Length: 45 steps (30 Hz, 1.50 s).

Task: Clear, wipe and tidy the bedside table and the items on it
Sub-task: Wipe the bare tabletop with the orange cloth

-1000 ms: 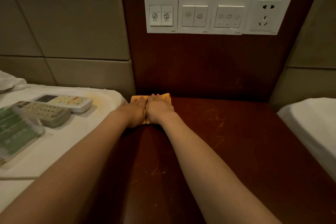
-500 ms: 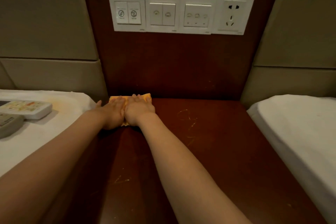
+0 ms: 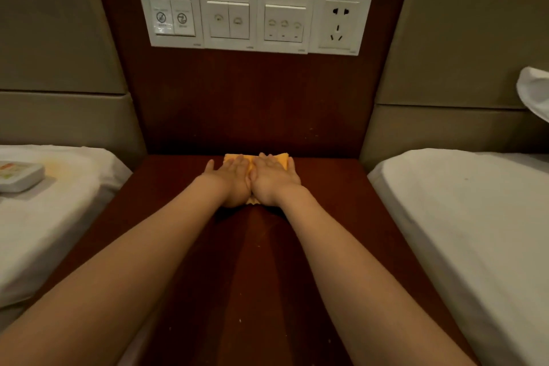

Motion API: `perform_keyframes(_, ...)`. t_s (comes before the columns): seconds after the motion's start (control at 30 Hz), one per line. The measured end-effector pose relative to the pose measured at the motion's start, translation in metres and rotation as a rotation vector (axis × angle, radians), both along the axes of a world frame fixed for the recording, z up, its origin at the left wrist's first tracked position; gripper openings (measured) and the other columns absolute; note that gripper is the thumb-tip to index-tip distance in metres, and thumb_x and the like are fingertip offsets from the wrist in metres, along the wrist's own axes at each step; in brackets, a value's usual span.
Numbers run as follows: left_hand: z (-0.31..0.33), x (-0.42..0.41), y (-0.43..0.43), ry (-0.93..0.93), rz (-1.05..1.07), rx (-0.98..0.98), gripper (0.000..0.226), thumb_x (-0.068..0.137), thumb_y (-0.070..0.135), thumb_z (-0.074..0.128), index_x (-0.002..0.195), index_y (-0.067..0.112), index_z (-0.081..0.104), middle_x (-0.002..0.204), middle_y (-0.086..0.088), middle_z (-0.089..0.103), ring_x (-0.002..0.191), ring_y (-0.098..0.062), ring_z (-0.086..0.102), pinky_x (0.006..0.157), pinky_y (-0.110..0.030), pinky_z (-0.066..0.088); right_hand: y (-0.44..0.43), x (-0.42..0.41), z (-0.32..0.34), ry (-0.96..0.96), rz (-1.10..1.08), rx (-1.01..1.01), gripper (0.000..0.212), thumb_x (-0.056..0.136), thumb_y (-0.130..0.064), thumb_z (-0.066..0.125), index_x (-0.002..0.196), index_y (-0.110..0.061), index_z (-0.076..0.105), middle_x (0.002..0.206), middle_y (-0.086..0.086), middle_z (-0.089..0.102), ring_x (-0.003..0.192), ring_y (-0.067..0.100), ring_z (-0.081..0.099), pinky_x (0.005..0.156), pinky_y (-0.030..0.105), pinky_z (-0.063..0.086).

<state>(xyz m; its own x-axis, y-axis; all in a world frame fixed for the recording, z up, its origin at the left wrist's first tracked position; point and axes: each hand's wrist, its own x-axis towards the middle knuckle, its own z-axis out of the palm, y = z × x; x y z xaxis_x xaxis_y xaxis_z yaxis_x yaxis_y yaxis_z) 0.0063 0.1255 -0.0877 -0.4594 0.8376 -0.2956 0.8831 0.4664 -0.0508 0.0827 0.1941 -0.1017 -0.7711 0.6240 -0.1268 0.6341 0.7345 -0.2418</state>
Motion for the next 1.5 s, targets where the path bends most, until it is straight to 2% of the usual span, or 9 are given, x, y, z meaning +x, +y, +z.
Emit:
perform_keyframes(0.5,-0.003,0.076,0.080,-0.043,-0.163,0.053,0.055,0.102,0.028,0.013,0.150,0.013,-0.008,0.158,-0.002,-0.013,0.146,-0.019,-0.010,0.115,-0.050,-0.008,0.068,0.091,0.002,-0.045,-0.161,0.044,0.052,0.102,-0.035,0.014,0.151,-0.018,0.009,0.159,0.000,0.004,0.147,0.017,0.002,0.116,0.050,-0.008)
perform_keyframes(0.67,0.000,0.095,0.094,-0.070,-0.201,0.052,0.062,0.101,0.031,0.023,0.150,0.013,-0.008,0.158,-0.002,-0.013,0.146,-0.019,-0.010,0.115,-0.050,-0.010,0.078,0.110,-0.001,-0.018,-0.227,0.041,0.050,0.103,-0.033,0.011,0.151,-0.021,0.010,0.159,0.000,0.004,0.147,0.017,0.001,0.116,0.048,-0.007)
perform_keyframes(0.77,0.000,0.097,0.090,-0.088,-0.209,0.056,0.065,0.100,0.033,0.027,0.150,0.013,-0.008,0.158,-0.002,-0.012,0.146,-0.019,-0.010,0.115,-0.049,-0.009,0.075,0.113,-0.003,-0.019,-0.238,0.052,0.050,0.103,-0.032,0.010,0.151,-0.020,0.008,0.160,0.001,0.002,0.147,0.018,0.001,0.116,0.046,-0.006)
perform_keyframes(1.0,-0.002,0.110,0.072,-0.097,-0.217,0.059,0.057,0.101,0.031,0.015,0.150,0.013,-0.009,0.158,-0.002,-0.013,0.146,-0.019,-0.011,0.115,-0.050,-0.011,0.059,0.125,-0.006,-0.041,-0.237,0.054,0.052,0.103,-0.031,0.009,0.152,-0.016,0.003,0.159,0.004,-0.002,0.147,0.019,-0.002,0.117,0.042,-0.005)
perform_keyframes(1.2,-0.001,0.125,0.046,-0.103,-0.216,0.051,0.059,0.101,0.032,0.018,0.150,0.012,-0.009,0.158,-0.002,-0.013,0.146,-0.019,-0.012,0.115,-0.050,-0.011,0.036,0.141,-0.006,-0.036,-0.226,0.045,0.051,0.103,-0.032,0.008,0.151,-0.016,0.003,0.159,0.003,-0.002,0.147,0.019,-0.001,0.117,0.039,-0.003)
perform_keyframes(1.5,-0.001,0.157,-0.010,-0.131,-0.214,0.037,0.061,0.101,0.034,0.021,0.150,0.013,-0.010,0.158,-0.002,-0.014,0.145,-0.018,-0.013,0.115,-0.052,-0.011,-0.022,0.174,-0.004,-0.045,-0.228,-0.001,0.052,0.103,-0.032,0.009,0.152,-0.017,0.002,0.159,0.003,-0.003,0.147,0.019,-0.003,0.116,0.043,-0.005)
